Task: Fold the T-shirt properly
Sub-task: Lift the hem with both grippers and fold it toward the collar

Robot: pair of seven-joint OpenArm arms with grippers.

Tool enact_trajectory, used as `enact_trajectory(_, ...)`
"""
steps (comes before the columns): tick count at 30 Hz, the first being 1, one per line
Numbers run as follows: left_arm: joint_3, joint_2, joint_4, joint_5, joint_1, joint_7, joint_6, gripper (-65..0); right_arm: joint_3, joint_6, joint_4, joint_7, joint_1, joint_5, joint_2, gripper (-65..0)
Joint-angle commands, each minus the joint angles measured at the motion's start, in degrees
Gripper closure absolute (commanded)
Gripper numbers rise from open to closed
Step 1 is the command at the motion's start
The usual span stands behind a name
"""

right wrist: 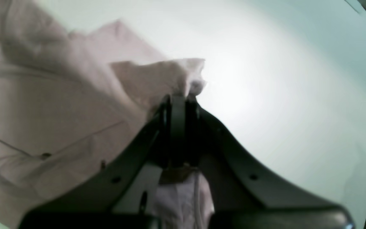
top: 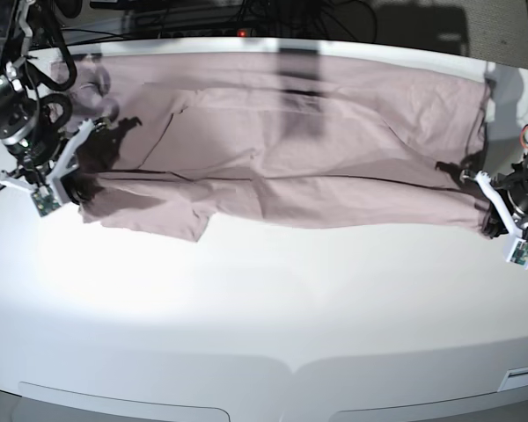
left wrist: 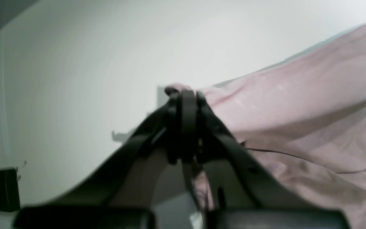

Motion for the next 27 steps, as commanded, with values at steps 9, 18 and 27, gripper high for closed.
enact_trajectory(9,-0.5,-1.7,5.0,-0.2,-0.6,6.7,0.4,0.0,7.6,-0.2,3.6,-1.0,-2.7,6.1,0.9,0.0)
enact_trajectory(18,-0.5,-7.5,5.1,-0.2,3.8,7.1,2.7,0.0,7.6,-0.2,3.6,-2.5,-6.2,7.1,0.9,0.0)
enact_trajectory(27,-0.5,-7.5,5.1,-0.2,9.3,6.9,2.8,0.0,7.6,-0.2,3.6,-4.7,-10.2,9.5,0.6,0.0)
